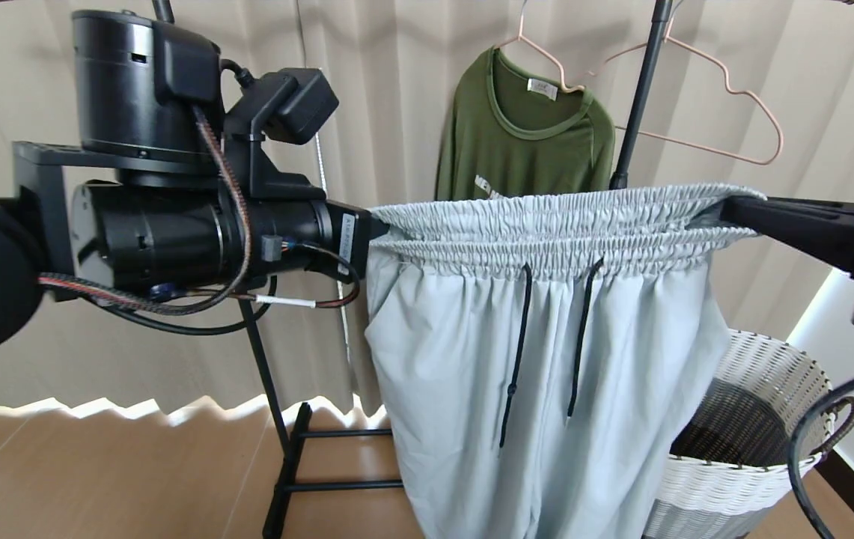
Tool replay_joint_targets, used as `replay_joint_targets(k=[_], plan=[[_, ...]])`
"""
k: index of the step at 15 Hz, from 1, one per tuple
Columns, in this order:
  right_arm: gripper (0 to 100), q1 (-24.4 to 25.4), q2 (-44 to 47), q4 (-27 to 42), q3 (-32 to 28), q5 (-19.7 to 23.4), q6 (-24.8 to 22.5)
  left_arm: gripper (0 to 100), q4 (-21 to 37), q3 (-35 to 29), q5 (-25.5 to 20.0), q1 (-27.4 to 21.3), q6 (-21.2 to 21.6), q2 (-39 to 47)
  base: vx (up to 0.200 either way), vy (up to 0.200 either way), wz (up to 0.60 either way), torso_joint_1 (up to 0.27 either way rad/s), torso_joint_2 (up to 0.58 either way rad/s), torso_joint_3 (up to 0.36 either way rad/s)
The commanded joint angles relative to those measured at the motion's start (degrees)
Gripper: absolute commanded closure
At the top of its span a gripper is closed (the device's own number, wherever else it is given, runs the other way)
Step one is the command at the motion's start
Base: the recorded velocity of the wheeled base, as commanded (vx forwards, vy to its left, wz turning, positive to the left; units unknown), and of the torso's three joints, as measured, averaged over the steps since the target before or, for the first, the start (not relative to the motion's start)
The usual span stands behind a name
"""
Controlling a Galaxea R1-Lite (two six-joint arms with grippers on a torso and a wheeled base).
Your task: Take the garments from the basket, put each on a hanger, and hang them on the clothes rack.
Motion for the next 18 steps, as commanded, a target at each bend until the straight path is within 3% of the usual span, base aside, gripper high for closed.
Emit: replay_joint_targets(k=[1, 5, 9, 12, 13, 15, 17, 18], plan=[[100, -1.0, 9.3, -5.2, -2.5, -2.3, 0.0, 100, 3.9, 3.8, -4.3, -1.3, 0.0, -8.9, 0.000, 0.000, 0.00, 0.000, 0.00, 0.000], [100, 1.1, 14.8, -11.7, -5.7, -2.7, 2.2, 100, 7.8, 7.3, -11.7, -2.8, 0.0, -14.5, 0.000, 0.000, 0.00, 0.000, 0.00, 0.000], [100, 2.1, 15.3, -11.4, -7.0, -2.8, 2.3, 100, 7.6, 8.0, -11.5, -5.0, 0.2, -16.0, 0.000, 0.000, 0.00, 0.000, 0.00, 0.000], [100, 2.0, 12.7, -10.2, -6.4, -5.5, 2.2, 100, 6.7, 6.5, -11.0, -4.0, 1.7, -15.5, 0.000, 0.000, 0.00, 0.000, 0.00, 0.000], [100, 1.8, 10.4, -7.4, -6.6, -5.7, 2.2, 100, 4.9, 4.8, -9.7, -1.8, 3.6, -14.0, 0.000, 0.000, 0.00, 0.000, 0.00, 0.000], [100, 1.6, 7.4, -3.4, -7.2, -5.8, 2.1, 100, 1.5, 1.5, -2.8, 1.3, 6.9, -9.3, 0.000, 0.000, 0.00, 0.000, 0.00, 0.000], [100, 1.6, 5.8, -2.9, -6.8, -5.8, 2.1, 100, -1.0, 1.5, 2.9, 1.4, 7.6, -6.6, 0.000, 0.000, 0.00, 0.000, 0.00, 0.000], [100, 1.6, 5.7, -2.9, -6.2, -5.8, 2.1, 100, -1.1, 2.7, 3.4, 1.2, 7.6, -6.5, 0.000, 0.000, 0.00, 0.000, 0.00, 0.000]])
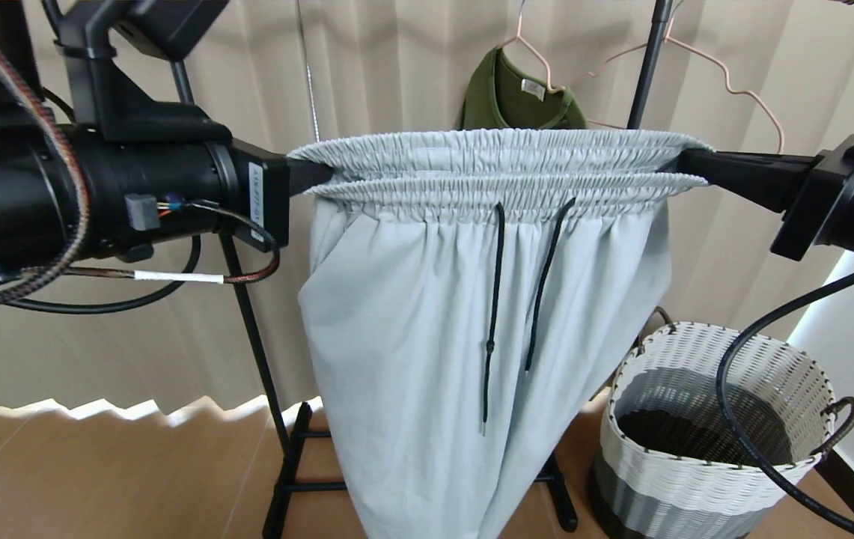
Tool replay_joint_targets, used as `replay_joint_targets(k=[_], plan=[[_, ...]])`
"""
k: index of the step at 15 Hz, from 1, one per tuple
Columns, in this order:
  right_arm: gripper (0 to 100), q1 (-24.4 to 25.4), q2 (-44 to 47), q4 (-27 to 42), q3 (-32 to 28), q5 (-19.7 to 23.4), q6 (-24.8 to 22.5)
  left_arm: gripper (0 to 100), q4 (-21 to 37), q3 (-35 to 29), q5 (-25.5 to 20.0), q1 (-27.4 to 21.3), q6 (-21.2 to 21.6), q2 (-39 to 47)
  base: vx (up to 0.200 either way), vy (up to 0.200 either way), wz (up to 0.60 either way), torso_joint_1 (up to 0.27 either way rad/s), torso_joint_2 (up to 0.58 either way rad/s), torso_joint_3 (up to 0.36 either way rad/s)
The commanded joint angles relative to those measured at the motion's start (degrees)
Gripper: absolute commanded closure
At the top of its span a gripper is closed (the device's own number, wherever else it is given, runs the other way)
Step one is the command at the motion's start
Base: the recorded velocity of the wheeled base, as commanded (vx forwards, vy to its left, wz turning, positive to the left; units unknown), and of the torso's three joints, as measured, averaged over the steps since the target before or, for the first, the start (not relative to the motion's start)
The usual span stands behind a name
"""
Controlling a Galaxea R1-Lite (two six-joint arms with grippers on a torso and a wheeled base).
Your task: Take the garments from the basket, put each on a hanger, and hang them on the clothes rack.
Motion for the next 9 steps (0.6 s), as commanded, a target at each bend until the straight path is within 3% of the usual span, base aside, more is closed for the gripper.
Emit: replay_joint_targets(k=[1, 9], plan=[[100, 0.0, -1.6, 0.0, 0.9, 0.0, 0.0, 100, -0.2, 1.9, 0.4, 0.2, 0.1, 2.6, 0.000, 0.000, 0.00, 0.000, 0.00, 0.000], [100, 0.4, -1.6, 0.1, 1.0, 0.1, 0.0, 100, -0.3, 1.3, 0.4, 0.3, 0.1, 1.4, 0.000, 0.000, 0.00, 0.000, 0.00, 0.000]])
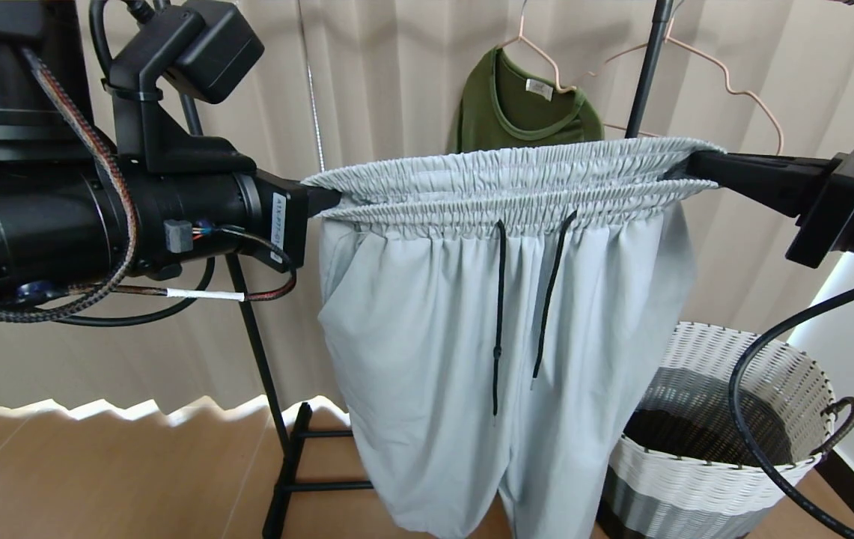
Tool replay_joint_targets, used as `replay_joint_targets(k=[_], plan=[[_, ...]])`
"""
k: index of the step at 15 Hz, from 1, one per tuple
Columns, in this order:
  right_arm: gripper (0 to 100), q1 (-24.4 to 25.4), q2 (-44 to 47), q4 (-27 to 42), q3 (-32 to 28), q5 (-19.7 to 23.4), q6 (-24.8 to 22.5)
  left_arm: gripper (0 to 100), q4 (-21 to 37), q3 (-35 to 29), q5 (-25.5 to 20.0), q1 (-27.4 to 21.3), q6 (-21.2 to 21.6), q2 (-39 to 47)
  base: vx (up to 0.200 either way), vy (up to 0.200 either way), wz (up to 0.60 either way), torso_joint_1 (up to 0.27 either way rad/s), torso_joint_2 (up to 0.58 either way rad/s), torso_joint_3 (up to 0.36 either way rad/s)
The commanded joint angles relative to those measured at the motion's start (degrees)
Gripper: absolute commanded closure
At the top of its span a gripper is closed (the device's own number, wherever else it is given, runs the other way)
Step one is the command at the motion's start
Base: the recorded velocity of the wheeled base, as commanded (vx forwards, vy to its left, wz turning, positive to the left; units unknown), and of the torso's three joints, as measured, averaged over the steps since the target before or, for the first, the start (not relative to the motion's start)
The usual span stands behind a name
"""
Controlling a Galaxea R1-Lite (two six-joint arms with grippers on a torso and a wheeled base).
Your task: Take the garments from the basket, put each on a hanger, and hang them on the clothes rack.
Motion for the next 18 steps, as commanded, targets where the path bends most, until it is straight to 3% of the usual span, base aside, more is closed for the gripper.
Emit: replay_joint_targets(k=[1, 6, 10, 14, 15, 16, 18], plan=[[0, 0.0, -0.2, 0.0, 0.2, 0.0, 0.0, 100, 0.0, 0.1, 0.0, -0.2, 0.0, -0.3, 0.000, 0.000, 0.00, 0.000, 0.00, 0.000], [0, 3.0, -6.4, -0.8, 9.0, 0.7, 0.2, 100, -1.5, 2.8, 0.1, 0.2, 0.3, -0.4, 0.000, 0.000, 0.00, 0.000, 0.00, 0.000], [0, 3.7, -11.8, -0.1, 12.8, 1.9, 0.2, 100, -4.3, 2.5, 4.9, 0.3, 0.2, 1.4, 0.000, 0.000, 0.00, 0.000, 0.00, 0.000], [0, 2.7, -13.6, 0.5, 15.6, 1.0, -0.9, 100, -4.5, 3.1, 5.6, 0.5, 0.2, 1.3, 0.000, 0.000, 0.00, 0.000, 0.00, 0.000], [0, -1.9, -14.4, 2.4, 17.2, -1.4, -4.6, 100, -4.5, 4.6, 5.8, 1.0, 0.2, 0.8, 0.000, 0.000, 0.00, 0.000, 0.00, 0.000], [0, -8.2, -17.2, 3.5, 21.8, -4.4, -12.4, 100, -4.5, 7.6, 5.8, 3.3, 0.3, -2.5, 0.000, 0.000, 0.00, 0.000, 0.00, 0.000], [0, -11.4, -20.7, 2.6, 26.3, -5.2, -17.5, 100, -4.6, 11.7, 5.6, 6.3, 1.1, -6.2, 0.000, 0.000, 0.00, 0.000, 0.00, 0.000]])
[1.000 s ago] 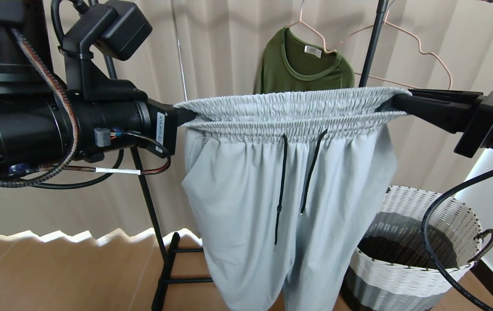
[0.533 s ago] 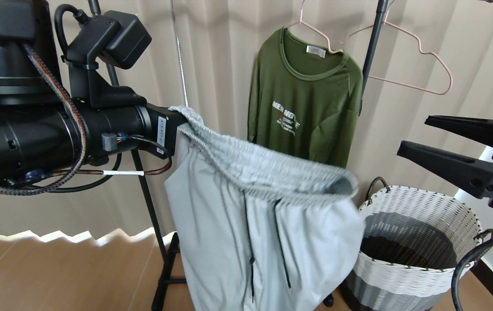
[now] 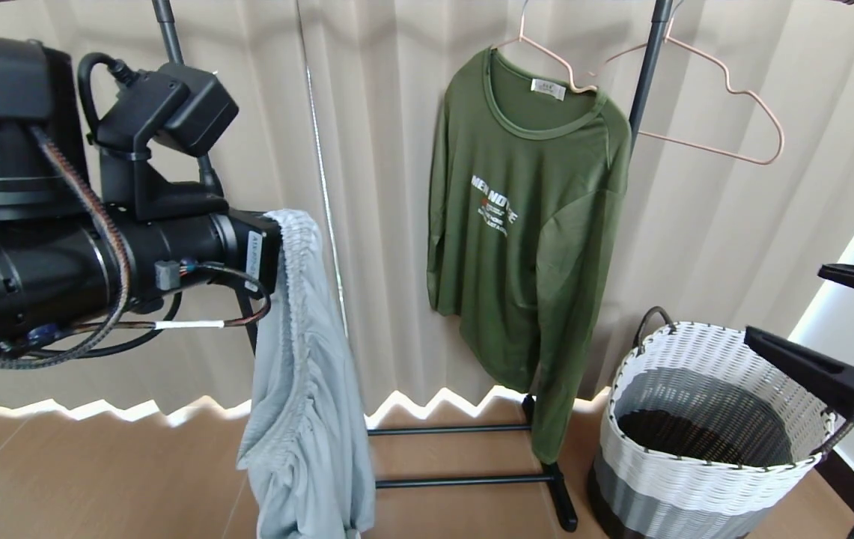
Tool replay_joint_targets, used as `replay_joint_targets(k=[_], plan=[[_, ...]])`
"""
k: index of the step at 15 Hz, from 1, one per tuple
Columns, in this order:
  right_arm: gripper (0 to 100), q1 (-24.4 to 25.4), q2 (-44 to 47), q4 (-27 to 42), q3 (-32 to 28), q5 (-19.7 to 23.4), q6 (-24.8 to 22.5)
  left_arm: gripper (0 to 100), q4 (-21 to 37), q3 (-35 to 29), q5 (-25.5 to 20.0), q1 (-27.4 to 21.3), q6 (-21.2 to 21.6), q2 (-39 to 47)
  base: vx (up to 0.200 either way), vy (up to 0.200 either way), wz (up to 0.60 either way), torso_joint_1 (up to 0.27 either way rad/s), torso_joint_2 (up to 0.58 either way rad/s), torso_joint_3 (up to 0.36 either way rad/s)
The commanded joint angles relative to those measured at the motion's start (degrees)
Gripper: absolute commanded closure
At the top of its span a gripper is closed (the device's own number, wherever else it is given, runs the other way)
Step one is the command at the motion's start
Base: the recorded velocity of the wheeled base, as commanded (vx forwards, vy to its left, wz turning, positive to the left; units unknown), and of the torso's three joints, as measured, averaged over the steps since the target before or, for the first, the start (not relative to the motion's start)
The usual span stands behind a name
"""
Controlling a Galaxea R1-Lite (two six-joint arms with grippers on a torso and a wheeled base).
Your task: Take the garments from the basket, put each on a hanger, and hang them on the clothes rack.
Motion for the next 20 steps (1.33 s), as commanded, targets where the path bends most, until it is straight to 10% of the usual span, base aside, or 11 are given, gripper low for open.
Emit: replay_joint_targets(k=[1, 7, 20], plan=[[0, -6.2, -6.1, -0.5, 5.4, -2.0, -2.6, 100, -0.1, 5.2, -0.3, 3.5, 0.4, -5.9, 0.000, 0.000, 0.00, 0.000, 0.00, 0.000], [0, -19.5, -9.8, -0.6, 17.0, -2.1, -2.3, 100, -0.1, 16.3, -0.3, 7.7, 0.4, -16.3, 0.000, 0.000, 0.00, 0.000, 0.00, 0.000], [0, -19.6, -14.2, -0.9, 17.7, -1.9, -2.5, 100, -0.2, 19.3, -1.8, 10.2, 0.5, -18.9, 0.000, 0.000, 0.00, 0.003, -0.03, -0.042]])
